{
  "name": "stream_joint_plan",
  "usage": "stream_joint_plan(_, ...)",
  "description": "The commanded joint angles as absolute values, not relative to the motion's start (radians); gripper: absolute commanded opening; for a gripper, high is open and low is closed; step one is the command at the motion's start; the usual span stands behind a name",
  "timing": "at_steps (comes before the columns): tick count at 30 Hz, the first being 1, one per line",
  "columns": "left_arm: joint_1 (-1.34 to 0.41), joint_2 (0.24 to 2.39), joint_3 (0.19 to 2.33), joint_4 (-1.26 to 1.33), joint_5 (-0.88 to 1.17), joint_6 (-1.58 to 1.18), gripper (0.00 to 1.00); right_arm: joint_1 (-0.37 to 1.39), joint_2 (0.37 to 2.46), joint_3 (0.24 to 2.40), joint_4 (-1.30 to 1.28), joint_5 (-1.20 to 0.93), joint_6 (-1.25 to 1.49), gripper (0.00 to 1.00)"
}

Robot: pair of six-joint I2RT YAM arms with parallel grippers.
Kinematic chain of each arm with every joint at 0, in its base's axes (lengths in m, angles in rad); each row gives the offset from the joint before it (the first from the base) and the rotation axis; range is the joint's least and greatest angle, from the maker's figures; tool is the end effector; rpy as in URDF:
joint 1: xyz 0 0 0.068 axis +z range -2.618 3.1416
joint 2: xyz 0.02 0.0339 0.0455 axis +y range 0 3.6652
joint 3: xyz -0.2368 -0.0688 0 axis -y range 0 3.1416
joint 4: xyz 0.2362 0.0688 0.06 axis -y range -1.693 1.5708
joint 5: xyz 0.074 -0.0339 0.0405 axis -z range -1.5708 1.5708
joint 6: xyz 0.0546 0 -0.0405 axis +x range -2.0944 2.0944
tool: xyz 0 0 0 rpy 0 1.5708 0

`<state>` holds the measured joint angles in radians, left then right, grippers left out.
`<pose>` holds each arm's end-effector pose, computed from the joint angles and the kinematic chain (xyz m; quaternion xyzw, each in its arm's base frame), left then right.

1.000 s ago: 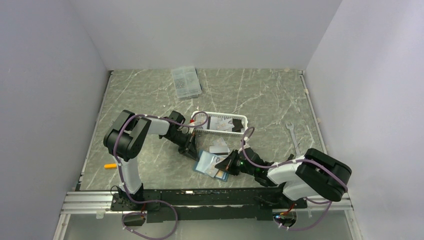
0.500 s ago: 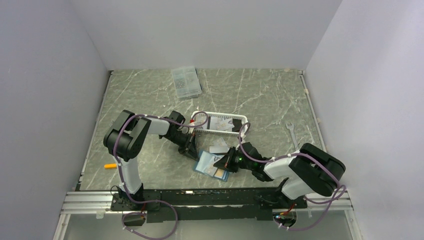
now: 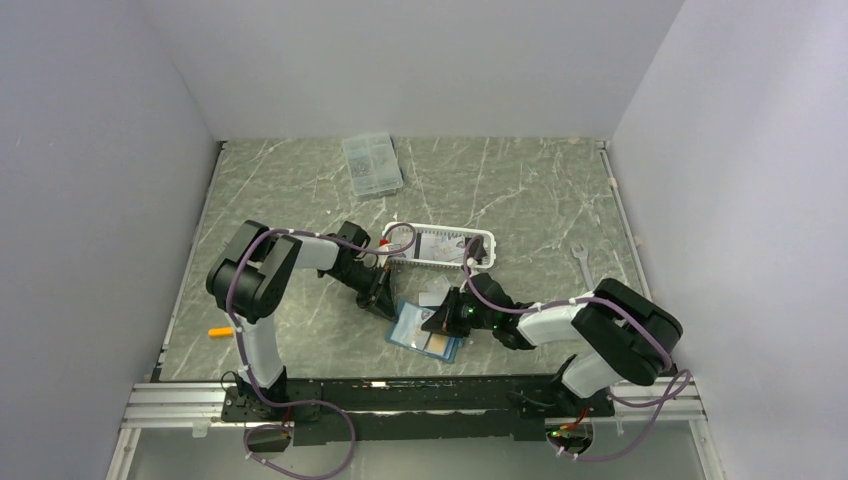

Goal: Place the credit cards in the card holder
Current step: Insert the credit card into the card holder.

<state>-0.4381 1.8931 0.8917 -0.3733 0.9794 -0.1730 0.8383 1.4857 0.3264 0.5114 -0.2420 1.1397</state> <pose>0.2463 -0.1654 0.0691 -0.1617 -0.8644 0.4724 0.0584 0.1579 0.1951 0.0803 0.0803 0.8869 0.4287 0.1526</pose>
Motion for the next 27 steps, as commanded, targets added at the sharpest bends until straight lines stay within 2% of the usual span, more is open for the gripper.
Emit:
stream_joint_plan(1,-0.442,1.847,0.897,-0.377,1.006,-0.151,0.0,0.852,1.482,0.333,0.341,-0.205,1.086,0.12)
stream_joint_plan(3,-0.441,1.848,0.898,-0.377,1.005,-0.149,0.0,0.868,1.455,0.342,0.281,-0.174,1.09,0.2)
stream_joint_plan(6,-0.44,1.848,0.897,-0.378,1.006,-0.147,0.0,0.885,1.423,0.345,0.208,-0.146,1.11,0.28)
stream_joint_plan(10,-0.438,1.844,0.896,-0.376,1.007,-0.148,0.0,0.893,1.371,0.32,0.159,-0.129,1.142,0.47)
stream_joint_plan(19,-0.436,1.841,0.896,-0.377,1.009,-0.142,0.0,0.907,1.306,0.379,-0.021,-0.088,1.129,0.56)
stream_joint_plan(27,-0.437,1.837,0.896,-0.377,1.014,-0.143,0.0,0.95,1.347,0.501,-0.158,-0.03,1.101,0.56)
